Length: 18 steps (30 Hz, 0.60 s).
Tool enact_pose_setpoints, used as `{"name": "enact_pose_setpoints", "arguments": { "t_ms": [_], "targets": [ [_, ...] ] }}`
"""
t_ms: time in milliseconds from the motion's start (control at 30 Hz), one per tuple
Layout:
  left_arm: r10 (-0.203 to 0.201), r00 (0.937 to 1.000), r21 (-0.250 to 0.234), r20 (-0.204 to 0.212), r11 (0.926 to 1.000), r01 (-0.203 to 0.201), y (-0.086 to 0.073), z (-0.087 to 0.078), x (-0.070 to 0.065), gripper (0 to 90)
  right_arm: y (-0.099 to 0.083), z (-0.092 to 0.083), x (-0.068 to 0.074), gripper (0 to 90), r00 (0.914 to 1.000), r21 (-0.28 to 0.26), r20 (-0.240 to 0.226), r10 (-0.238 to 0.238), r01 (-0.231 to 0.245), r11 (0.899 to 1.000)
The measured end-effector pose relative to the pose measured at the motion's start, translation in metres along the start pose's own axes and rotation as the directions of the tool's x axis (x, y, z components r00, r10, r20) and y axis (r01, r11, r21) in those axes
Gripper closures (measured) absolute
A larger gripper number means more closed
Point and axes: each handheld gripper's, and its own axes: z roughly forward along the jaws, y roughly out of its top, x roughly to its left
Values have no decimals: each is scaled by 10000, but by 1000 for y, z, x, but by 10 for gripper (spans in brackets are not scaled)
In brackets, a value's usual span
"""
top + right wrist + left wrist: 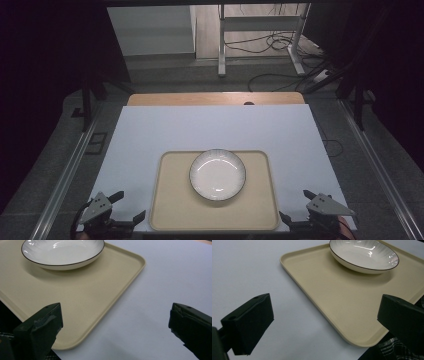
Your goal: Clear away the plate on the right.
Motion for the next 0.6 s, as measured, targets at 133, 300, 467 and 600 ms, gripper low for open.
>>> {"name": "enact_pose_setpoints", "arguments": {
  "t_ms": [133,300,467,600],
  "targets": [
    [-16,10000,-6,1,10000,16,0,0,0,2,-4,-3,-3,0,9999,-5,97,34,-34,10000],
    [-29,10000,-7,6,10000,29,0,0,0,2,-10,-6,-4,0,9997,22,215,86,-86,10000],
    [-18,10000,0,22,10000,18,0,0,0,2,-15,-7,-8,0,9990,165,71,451,-452,9988],
    [-9,10000,7,27,10000,9,0,0,0,2,-18,-5,-9,0,9980,445,-16,635,-634,9970]
  ]
}}
